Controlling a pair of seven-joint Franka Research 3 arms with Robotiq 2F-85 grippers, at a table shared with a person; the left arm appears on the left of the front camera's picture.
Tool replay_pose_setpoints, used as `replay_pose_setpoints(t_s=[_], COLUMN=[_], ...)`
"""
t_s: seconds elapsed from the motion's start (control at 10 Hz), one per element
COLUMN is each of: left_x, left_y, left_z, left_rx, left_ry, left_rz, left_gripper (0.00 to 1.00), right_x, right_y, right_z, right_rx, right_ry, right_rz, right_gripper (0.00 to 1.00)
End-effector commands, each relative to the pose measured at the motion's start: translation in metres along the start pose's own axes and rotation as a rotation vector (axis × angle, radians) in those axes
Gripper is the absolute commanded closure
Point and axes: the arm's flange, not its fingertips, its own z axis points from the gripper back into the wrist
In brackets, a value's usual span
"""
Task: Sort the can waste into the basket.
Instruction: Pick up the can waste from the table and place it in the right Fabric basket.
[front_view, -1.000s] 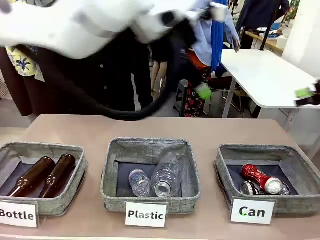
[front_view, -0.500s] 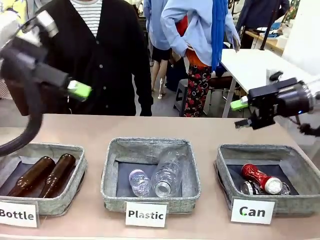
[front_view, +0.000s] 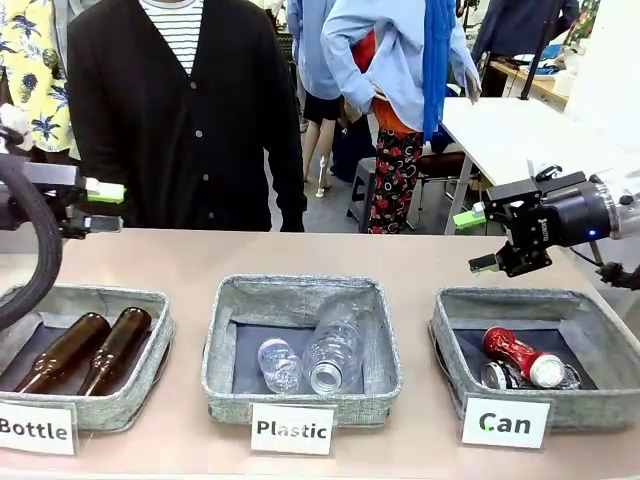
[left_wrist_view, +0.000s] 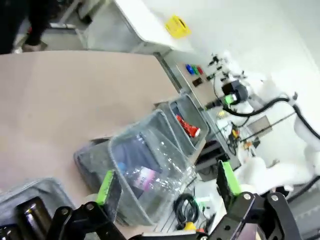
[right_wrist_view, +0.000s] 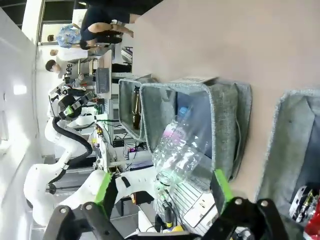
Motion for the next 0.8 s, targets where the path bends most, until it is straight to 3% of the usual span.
replay_pose_setpoints(t_s=[0.0,0.7], left_x=[-0.0012,-0.0012], left_y=[-0.0272,-0.0272], left_z=[-0.0052,-0.0052], left_rx=[-0.046,-0.046], left_ry=[0.069,0.069], left_rz=[-0.088,-0.088], left_gripper=[0.00,0.00], right_x=[-0.0005,-0.0005], right_y=[0.0024,0.0024], right_z=[-0.0014,-0.0014], right_rx=[0.011,0.011], right_ry=[0.002,0.002], right_rz=[0.042,0.042], right_gripper=[0.00,0.00])
